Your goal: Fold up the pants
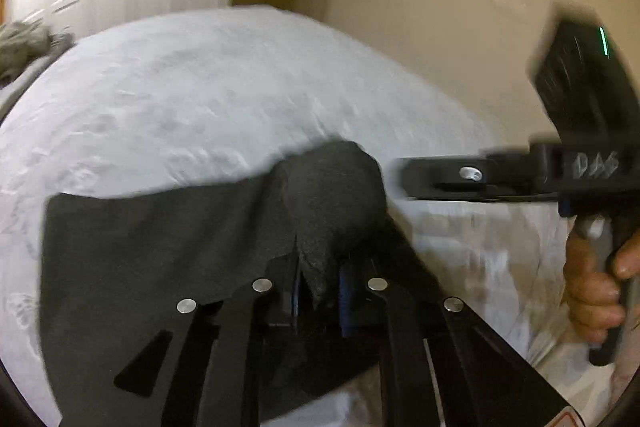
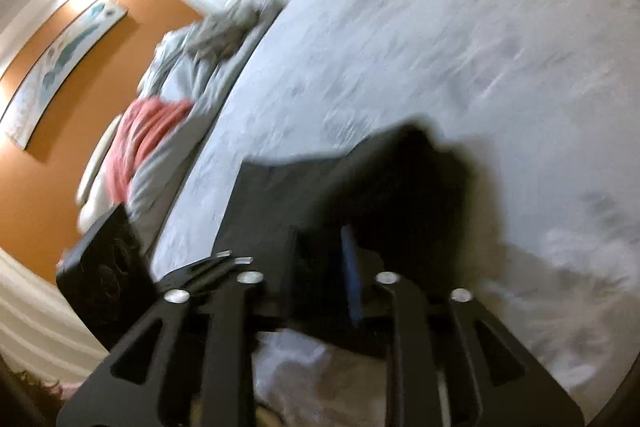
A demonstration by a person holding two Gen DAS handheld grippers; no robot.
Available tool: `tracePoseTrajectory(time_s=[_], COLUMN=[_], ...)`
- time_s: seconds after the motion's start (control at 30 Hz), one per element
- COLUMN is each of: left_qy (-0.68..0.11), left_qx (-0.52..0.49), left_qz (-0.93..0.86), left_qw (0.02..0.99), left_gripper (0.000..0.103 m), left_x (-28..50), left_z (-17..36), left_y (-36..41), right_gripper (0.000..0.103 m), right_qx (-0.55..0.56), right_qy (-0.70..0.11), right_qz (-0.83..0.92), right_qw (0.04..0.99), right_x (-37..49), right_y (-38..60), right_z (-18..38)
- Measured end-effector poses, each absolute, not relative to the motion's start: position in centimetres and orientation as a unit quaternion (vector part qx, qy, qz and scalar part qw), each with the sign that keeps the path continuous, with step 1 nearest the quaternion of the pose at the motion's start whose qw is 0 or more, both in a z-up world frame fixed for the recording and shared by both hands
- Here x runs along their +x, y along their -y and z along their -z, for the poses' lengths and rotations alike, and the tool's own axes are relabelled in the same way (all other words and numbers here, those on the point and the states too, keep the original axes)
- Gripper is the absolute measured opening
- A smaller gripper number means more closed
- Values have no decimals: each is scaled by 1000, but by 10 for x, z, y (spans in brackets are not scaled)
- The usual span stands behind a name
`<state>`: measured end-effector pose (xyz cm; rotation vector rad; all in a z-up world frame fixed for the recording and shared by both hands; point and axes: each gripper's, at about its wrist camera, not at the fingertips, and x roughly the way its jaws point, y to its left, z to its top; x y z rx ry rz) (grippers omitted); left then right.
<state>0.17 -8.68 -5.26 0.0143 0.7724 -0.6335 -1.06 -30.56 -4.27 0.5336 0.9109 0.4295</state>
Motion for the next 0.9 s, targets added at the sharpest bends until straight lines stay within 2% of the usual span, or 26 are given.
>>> tracePoseTrajectory(time_s=[0.03, 0.13, 0.37, 0.43, 0.7, 0.83, 0.9], left_qy=[-372, -372, -377, -375, -379, -372, -372], left_qx=[-37, -80, -88, -78, -89, -69, -63], left_qz=[314, 314, 316, 315, 314, 323, 334], left_qw=[873, 870, 866, 868, 866, 867, 864], left_gripper=[11, 11, 11, 11, 12, 12, 12], left_x=[9, 23, 33, 27, 27, 20, 15], left_z=[43, 32, 31, 30, 30, 29, 30], left_y=[70, 45, 36, 35, 34, 42, 47], right_gripper=[42, 42, 43, 5, 5, 5, 5], right_qx=[219, 136, 14, 8, -3, 20, 64], right_qy=[-418, -425, -455, -465, -451, -490, -512], right_qz=[-150, -69, -112, -113, -152, -185, -209], right_qw=[869, 892, 884, 878, 879, 851, 830], right_x=[-13, -3, 49, 50, 9, 15, 21], right_y=[315, 320, 274, 269, 246, 231, 229], right_z=[35, 32, 47, 52, 40, 58, 70])
